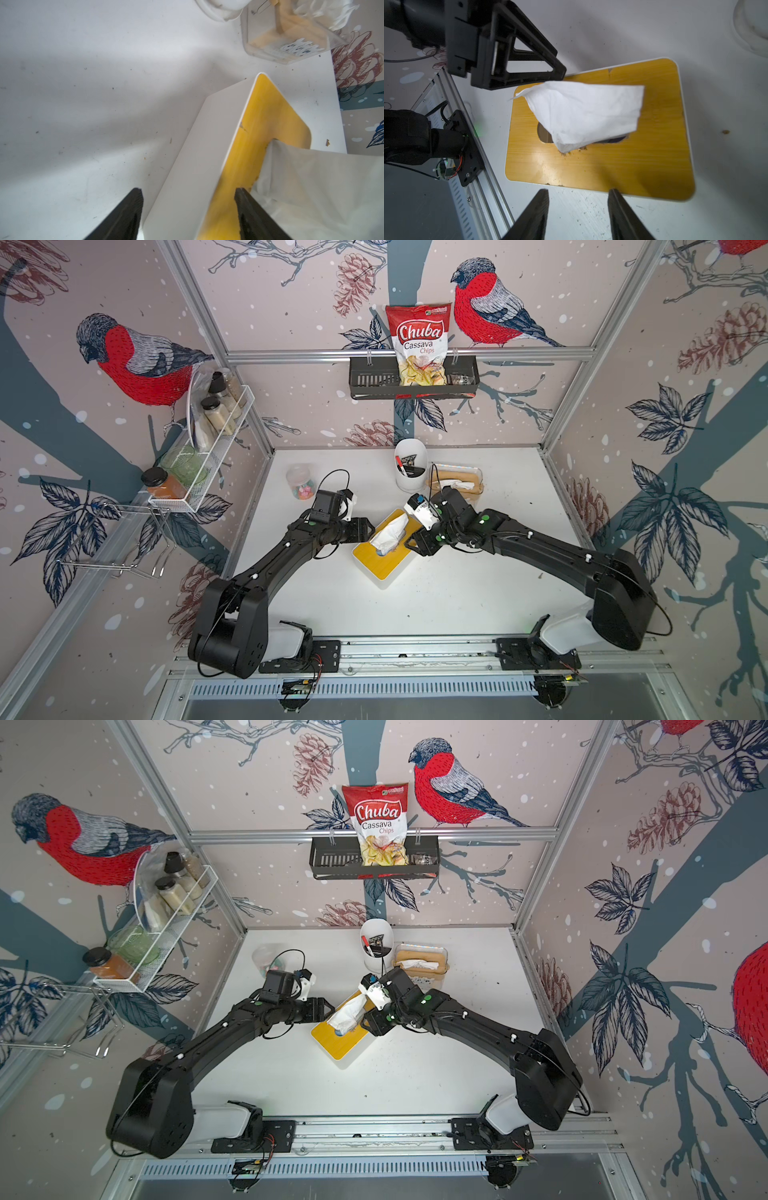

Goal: Put the tissue paper into the tissue box
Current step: Pull the paper towel from the tissue box.

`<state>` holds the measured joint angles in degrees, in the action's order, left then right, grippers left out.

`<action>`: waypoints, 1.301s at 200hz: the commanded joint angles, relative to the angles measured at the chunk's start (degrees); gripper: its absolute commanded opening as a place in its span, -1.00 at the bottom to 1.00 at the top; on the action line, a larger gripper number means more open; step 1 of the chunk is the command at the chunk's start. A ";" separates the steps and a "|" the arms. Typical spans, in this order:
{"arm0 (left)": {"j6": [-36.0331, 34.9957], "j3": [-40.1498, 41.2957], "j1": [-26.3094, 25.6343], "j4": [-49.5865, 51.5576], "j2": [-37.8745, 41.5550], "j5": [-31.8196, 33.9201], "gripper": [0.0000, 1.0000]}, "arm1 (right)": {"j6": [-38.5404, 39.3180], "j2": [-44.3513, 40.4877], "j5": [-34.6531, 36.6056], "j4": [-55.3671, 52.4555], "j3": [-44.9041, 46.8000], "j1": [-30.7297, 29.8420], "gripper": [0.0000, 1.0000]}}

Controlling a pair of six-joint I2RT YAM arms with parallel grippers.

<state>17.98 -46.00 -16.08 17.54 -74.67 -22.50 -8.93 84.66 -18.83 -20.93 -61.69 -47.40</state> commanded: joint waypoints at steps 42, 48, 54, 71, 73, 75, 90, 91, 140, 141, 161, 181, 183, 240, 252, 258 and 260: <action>1.21 -0.59 -1.74 -8.39 3.74 -9.16 0.47 | -7.72 0.89 0.82 6.83 1.07 4.82 0.08; 0.79 -1.23 -2.48 -8.13 2.99 -9.90 0.48 | -7.93 1.06 1.13 6.69 1.11 4.95 0.08; 0.11 -2.08 -3.31 -7.55 2.16 -10.47 0.49 | -8.12 1.08 1.17 6.86 1.42 5.12 0.08; -2.03 -4.27 -5.54 -5.91 -0.39 -11.24 0.51 | -8.43 0.35 1.33 7.53 2.89 5.70 0.08; -2.17 -4.45 -5.76 -5.82 -0.67 -11.25 0.51 | -8.46 0.27 1.34 7.63 3.05 5.82 0.08; -2.34 -4.61 -5.97 -5.76 -0.92 -11.25 0.51 | -8.54 0.14 1.40 7.69 3.22 5.87 0.08; -3.47 -6.57 -7.48 -4.00 -3.55 -12.45 0.44 | -9.37 -0.79 2.08 8.07 4.47 6.80 0.09; -3.56 -6.74 -7.57 -3.82 -3.72 -12.60 0.43 | -9.41 -0.84 2.15 8.13 4.56 6.88 0.09; -5.09 -10.36 -11.37 0.87 -6.27 -20.82 0.09 | -11.37 -4.72 4.04 9.24 7.84 11.93 0.12; -5.03 -10.35 -11.45 0.89 -6.18 -20.91 0.09 | -11.42 -4.79 4.01 9.28 7.87 12.00 0.12; -3.86 -9.40 -11.90 0.39 -3.55 -22.99 0.08 | -11.36 -5.71 5.55 9.24 8.20 13.26 0.14; -3.29 -8.37 -11.96 0.32 -0.03 -23.96 0.17 | -11.76 -6.57 8.06 9.42 8.62 14.20 0.16; -3.17 -8.35 -11.96 0.31 0.45 -23.63 0.18 | -11.80 -6.69 8.53 9.42 8.68 14.29 0.16; 0.69 -7.74 -11.44 -2.15 11.80 12.22 0.53 | -10.97 -10.65 30.16 6.53 8.32 14.79 0.55; 1.86 -6.46 -11.26 -4.86 13.95 21.67 0.62 | -10.63 -11.72 35.72 6.63 8.72 15.01 0.65; 2.36 -5.45 -11.18 -7.10 15.01 25.39 0.66 | -10.43 -12.21 38.89 6.97 8.92 15.20 0.70; 2.42 -5.07 -11.13 -7.75 15.35 26.43 0.68 | -10.35 -12.36 39.78 7.13 9.10 15.29 0.71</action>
<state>17.98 -53.21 -27.62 16.91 -62.24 -19.05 -19.79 73.97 5.72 -14.24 -52.90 -32.53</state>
